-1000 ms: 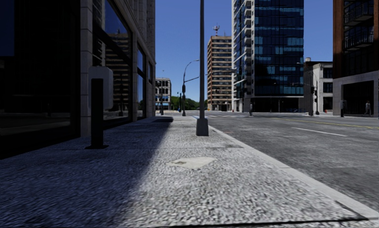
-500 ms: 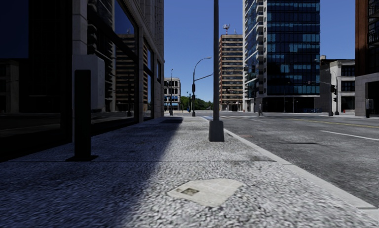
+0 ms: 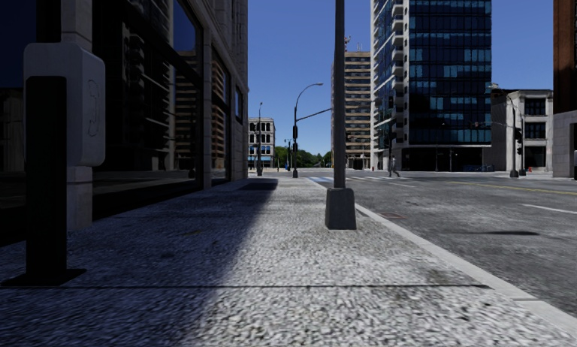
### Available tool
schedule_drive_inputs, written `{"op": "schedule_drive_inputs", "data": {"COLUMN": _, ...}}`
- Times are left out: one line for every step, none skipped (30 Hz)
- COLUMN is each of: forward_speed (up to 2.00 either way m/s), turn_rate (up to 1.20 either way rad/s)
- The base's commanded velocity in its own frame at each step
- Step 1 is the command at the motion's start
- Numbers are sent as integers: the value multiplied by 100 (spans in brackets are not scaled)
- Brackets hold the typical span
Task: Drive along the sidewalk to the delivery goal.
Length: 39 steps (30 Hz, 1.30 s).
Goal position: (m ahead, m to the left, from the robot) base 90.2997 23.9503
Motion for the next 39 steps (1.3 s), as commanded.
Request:
{"op": "schedule_drive_inputs", "data": {"forward_speed": 198, "turn_rate": 28}}
{"op": "schedule_drive_inputs", "data": {"forward_speed": 198, "turn_rate": 28}}
{"op": "schedule_drive_inputs", "data": {"forward_speed": 198, "turn_rate": 39}}
{"op": "schedule_drive_inputs", "data": {"forward_speed": 198, "turn_rate": 47}}
{"op": "schedule_drive_inputs", "data": {"forward_speed": 198, "turn_rate": 52}}
{"op": "schedule_drive_inputs", "data": {"forward_speed": 198, "turn_rate": 52}}
{"op": "schedule_drive_inputs", "data": {"forward_speed": 198, "turn_rate": 53}}
{"op": "schedule_drive_inputs", "data": {"forward_speed": 198, "turn_rate": 53}}
{"op": "schedule_drive_inputs", "data": {"forward_speed": 198, "turn_rate": 53}}
{"op": "schedule_drive_inputs", "data": {"forward_speed": 198, "turn_rate": 53}}
{"op": "schedule_drive_inputs", "data": {"forward_speed": 198, "turn_rate": 53}}
{"op": "schedule_drive_inputs", "data": {"forward_speed": 198, "turn_rate": 53}}
{"op": "schedule_drive_inputs", "data": {"forward_speed": 198, "turn_rate": 53}}
{"op": "schedule_drive_inputs", "data": {"forward_speed": 198, "turn_rate": 53}}
{"op": "schedule_drive_inputs", "data": {"forward_speed": 198, "turn_rate": 53}}
{"op": "schedule_drive_inputs", "data": {"forward_speed": 198, "turn_rate": 0}}
{"op": "schedule_drive_inputs", "data": {"forward_speed": 198, "turn_rate": 0}}
{"op": "schedule_drive_inputs", "data": {"forward_speed": 198, "turn_rate": 0}}
{"op": "schedule_drive_inputs", "data": {"forward_speed": 198, "turn_rate": 0}}
{"op": "schedule_drive_inputs", "data": {"forward_speed": 198, "turn_rate": 0}}
{"op": "schedule_drive_inputs", "data": {"forward_speed": 198, "turn_rate": 0}}
{"op": "schedule_drive_inputs", "data": {"forward_speed": 198, "turn_rate": 0}}
{"op": "schedule_drive_inputs", "data": {"forward_speed": 198, "turn_rate": 0}}
{"op": "schedule_drive_inputs", "data": {"forward_speed": 198, "turn_rate": 0}}
{"op": "schedule_drive_inputs", "data": {"forward_speed": 198, "turn_rate": 0}}
{"op": "schedule_drive_inputs", "data": {"forward_speed": 198, "turn_rate": 0}}
{"op": "schedule_drive_inputs", "data": {"forward_speed": 198, "turn_rate": -3}}
{"op": "schedule_drive_inputs", "data": {"forward_speed": 198, "turn_rate": -31}}
{"op": "schedule_drive_inputs", "data": {"forward_speed": 198, "turn_rate": -56}}
{"op": "schedule_drive_inputs", "data": {"forward_speed": 198, "turn_rate": -62}}
{"op": "schedule_drive_inputs", "data": {"forward_speed": 198, "turn_rate": -62}}
{"op": "schedule_drive_inputs", "data": {"forward_speed": 198, "turn_rate": -63}}
{"op": "schedule_drive_inputs", "data": {"forward_speed": 198, "turn_rate": -64}}
{"op": "schedule_drive_inputs", "data": {"forward_speed": 198, "turn_rate": -64}}
{"op": "schedule_drive_inputs", "data": {"forward_speed": 198, "turn_rate": -64}}
{"op": "schedule_drive_inputs", "data": {"forward_speed": 198, "turn_rate": -64}}
{"op": "schedule_drive_inputs", "data": {"forward_speed": 198, "turn_rate": -52}}
{"op": "schedule_drive_inputs", "data": {"forward_speed": 197, "turn_rate": -40}}
{"op": "schedule_drive_inputs", "data": {"forward_speed": 197, "turn_rate": -40}}
